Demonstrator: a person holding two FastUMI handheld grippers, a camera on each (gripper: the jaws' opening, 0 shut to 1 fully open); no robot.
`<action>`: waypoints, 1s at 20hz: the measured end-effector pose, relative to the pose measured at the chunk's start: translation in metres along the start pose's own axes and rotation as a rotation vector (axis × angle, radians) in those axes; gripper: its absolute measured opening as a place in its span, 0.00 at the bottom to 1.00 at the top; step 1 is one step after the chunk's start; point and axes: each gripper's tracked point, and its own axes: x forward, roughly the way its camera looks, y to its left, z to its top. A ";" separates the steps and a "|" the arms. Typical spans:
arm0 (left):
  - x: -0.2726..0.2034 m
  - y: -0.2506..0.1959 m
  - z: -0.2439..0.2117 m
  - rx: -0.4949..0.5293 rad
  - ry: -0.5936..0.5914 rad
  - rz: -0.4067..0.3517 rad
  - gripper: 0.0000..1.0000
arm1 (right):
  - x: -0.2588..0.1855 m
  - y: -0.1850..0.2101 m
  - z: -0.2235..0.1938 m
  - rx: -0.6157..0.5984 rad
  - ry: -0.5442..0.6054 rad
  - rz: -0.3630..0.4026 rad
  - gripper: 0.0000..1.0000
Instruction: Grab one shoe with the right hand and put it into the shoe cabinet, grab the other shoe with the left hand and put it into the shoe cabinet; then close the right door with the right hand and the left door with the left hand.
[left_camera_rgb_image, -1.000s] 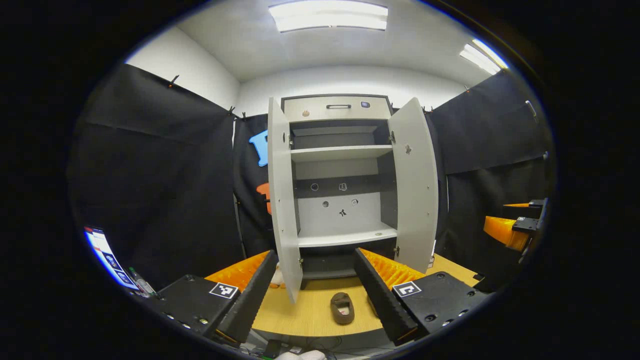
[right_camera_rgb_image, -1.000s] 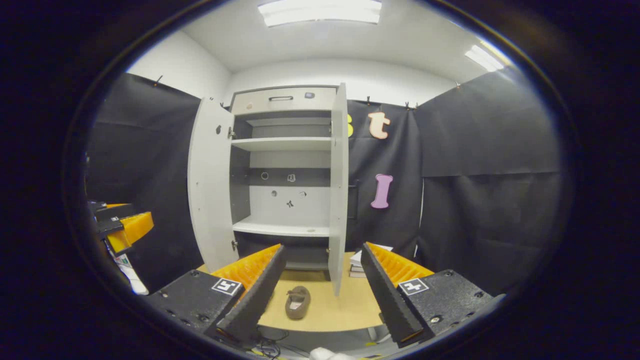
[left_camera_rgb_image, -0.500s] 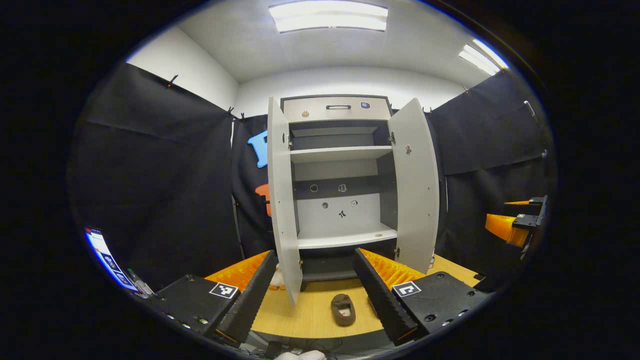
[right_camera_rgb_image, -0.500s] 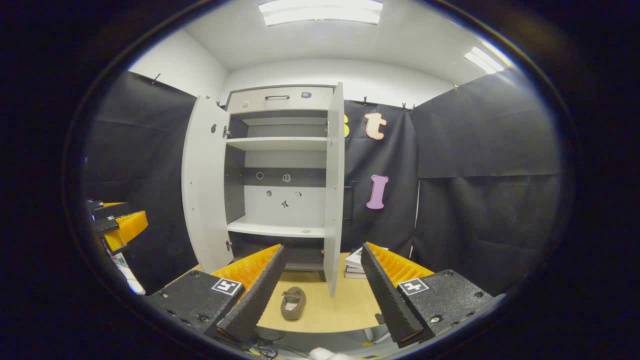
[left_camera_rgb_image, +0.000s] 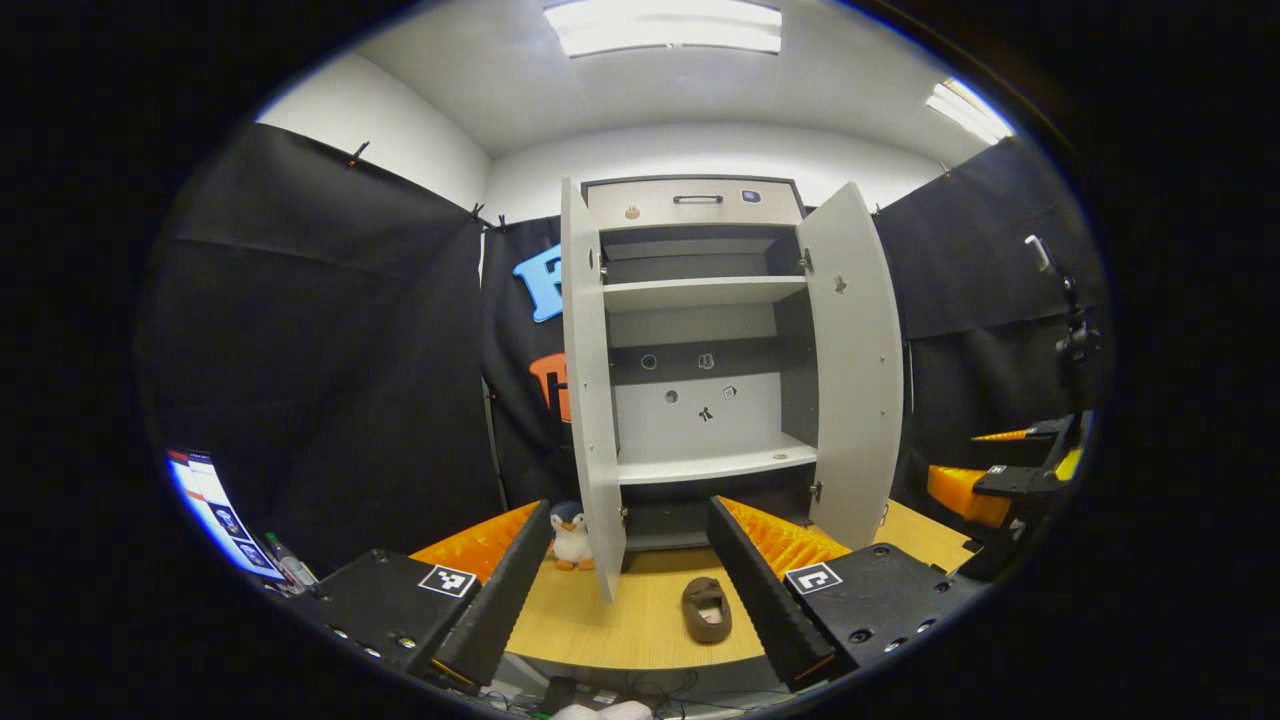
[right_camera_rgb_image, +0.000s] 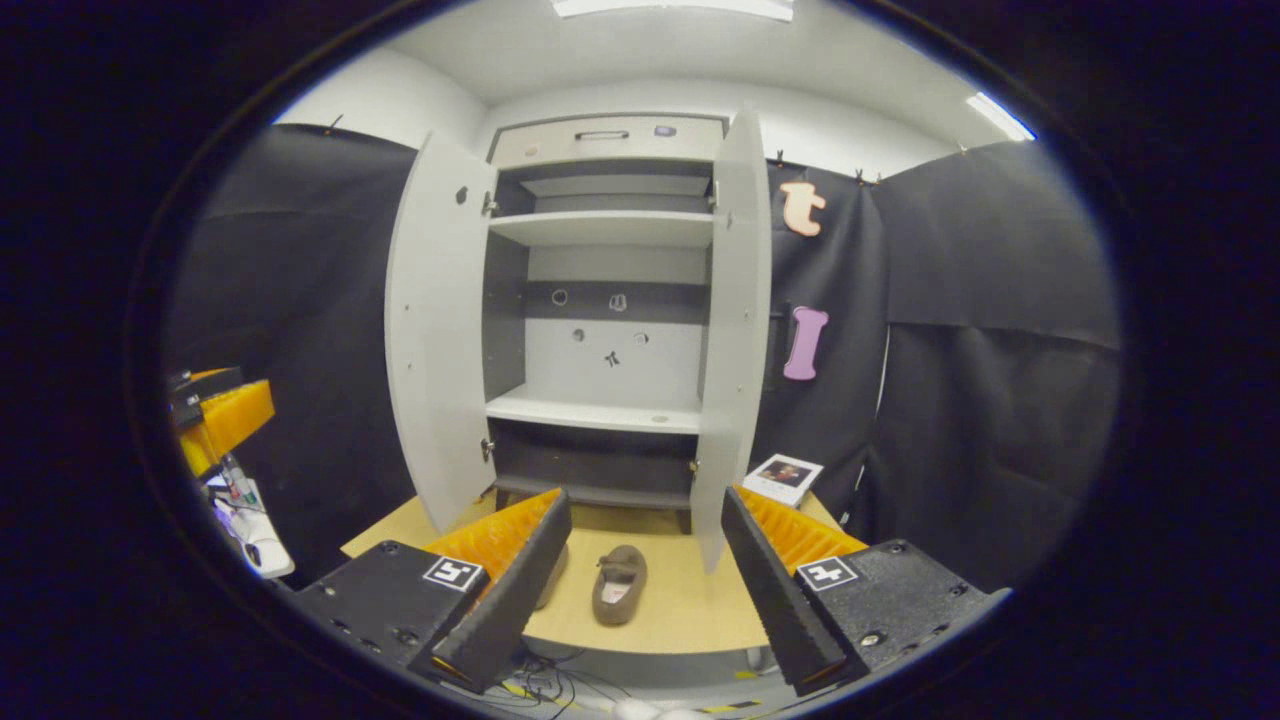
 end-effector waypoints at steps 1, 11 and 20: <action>0.000 0.001 -0.002 -0.006 0.006 0.007 0.96 | 0.013 0.008 -0.014 -0.002 0.037 0.023 0.99; 0.011 0.011 -0.014 0.017 0.049 0.104 0.96 | 0.135 0.054 -0.184 0.060 0.439 0.142 0.99; 0.036 0.011 -0.020 0.023 0.075 0.164 0.96 | 0.241 0.065 -0.269 0.103 0.586 0.137 0.92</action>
